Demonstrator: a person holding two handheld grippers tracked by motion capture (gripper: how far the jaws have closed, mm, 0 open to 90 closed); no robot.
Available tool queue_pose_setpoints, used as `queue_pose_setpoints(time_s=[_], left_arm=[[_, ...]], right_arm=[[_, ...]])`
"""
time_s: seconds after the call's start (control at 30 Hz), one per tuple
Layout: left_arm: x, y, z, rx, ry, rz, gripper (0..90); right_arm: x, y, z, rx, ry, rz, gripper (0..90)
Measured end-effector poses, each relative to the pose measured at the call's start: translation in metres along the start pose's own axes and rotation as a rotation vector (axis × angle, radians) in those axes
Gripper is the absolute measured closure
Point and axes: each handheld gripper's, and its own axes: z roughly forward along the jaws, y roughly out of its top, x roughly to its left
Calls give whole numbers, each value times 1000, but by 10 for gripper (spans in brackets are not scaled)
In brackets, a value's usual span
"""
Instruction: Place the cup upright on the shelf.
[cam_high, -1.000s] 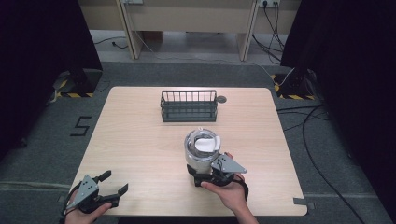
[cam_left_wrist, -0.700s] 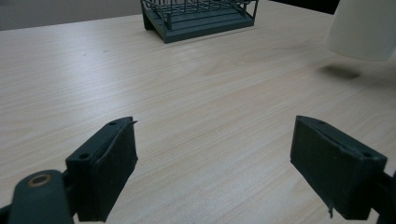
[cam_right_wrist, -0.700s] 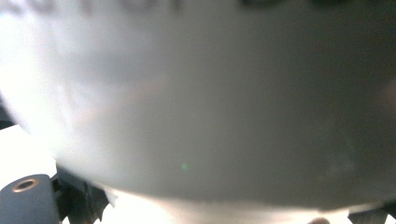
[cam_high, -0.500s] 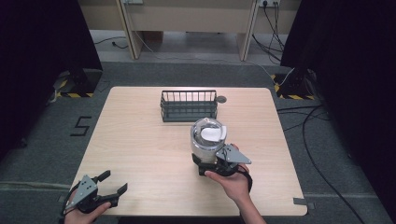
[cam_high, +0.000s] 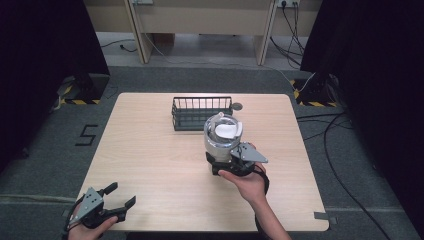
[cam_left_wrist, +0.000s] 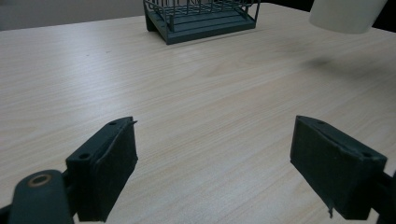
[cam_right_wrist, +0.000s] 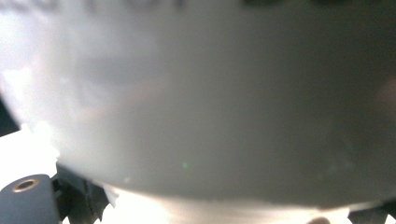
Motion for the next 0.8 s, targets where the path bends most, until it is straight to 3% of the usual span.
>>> queue_pose_setpoints(time_s=[0.8], left_arm=[[3,-1,0,0,5,-15,141]], right_arm=[[-26,25,34,-1,-55,5,102]])
